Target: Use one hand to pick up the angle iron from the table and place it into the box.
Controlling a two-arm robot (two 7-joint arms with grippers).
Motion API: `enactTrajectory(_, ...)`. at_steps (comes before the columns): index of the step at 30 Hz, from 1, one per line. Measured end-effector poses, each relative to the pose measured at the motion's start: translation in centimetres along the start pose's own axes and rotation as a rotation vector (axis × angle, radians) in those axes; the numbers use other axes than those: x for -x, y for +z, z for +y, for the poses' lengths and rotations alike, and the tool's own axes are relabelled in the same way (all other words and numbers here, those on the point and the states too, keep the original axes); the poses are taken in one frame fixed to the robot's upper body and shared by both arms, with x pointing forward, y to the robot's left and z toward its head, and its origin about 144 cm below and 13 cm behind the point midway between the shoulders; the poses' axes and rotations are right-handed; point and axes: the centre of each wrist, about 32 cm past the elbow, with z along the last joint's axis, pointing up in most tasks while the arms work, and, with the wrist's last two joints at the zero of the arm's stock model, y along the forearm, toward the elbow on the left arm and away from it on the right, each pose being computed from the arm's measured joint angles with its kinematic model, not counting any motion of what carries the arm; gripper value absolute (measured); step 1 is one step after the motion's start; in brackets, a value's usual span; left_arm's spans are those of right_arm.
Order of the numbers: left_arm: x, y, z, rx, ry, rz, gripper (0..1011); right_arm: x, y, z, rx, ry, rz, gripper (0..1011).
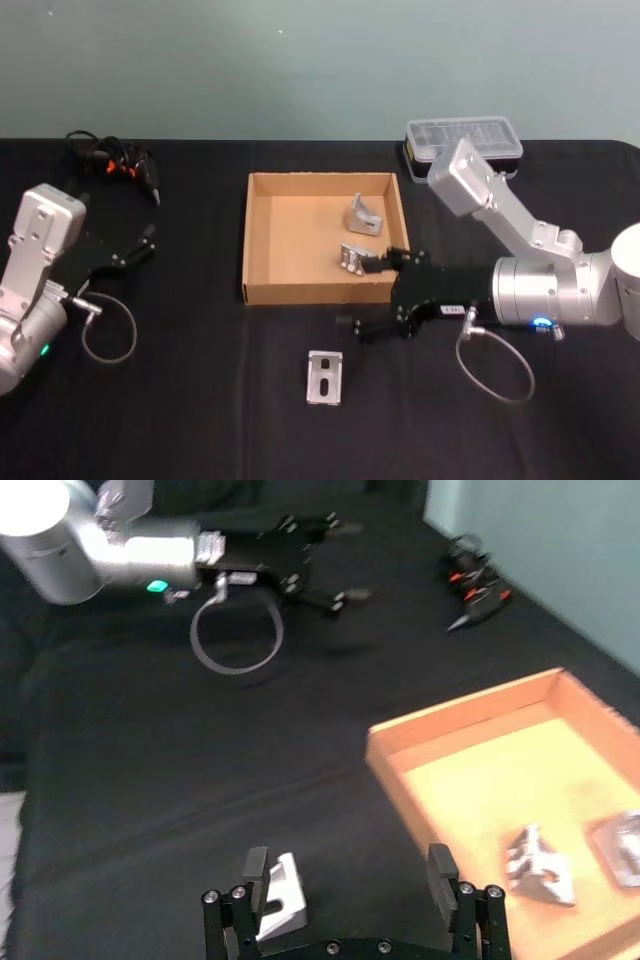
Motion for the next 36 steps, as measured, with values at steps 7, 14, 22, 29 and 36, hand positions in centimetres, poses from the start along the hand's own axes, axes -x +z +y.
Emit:
enactTrajectory(7, 0.0, 0.0, 0.0, 0.0, 0.0, 0.0, 1011, 0.0, -0.9, 0.9, 0.056, 0.068, 0.014, 1004)
enactTrajectory(14, 0.0, 0.0, 0.0, 0.0, 0.0, 0.0, 1012, -0.2, -1.9, 2.0, 0.092, 0.103, 0.032, 1004)
enactTrajectory(22, 0.0, 0.0, 0.0, 0.0, 0.0, 0.0, 1011, -0.2, -2.4, 3.6, 0.105, 0.13, 0.033, 1004)
enactTrajectory(29, 0.0, 0.0, 0.0, 0.0, 0.0, 0.0, 1011, -0.2, -2.7, 4.6, 0.115, 0.146, 0.031, 1004)
enactTrajectory(36, 0.0, 0.0, 0.0, 0.0, 0.0, 0.0, 1011, -0.2, -2.7, 4.9, 0.122, 0.154, 0.028, 1004)
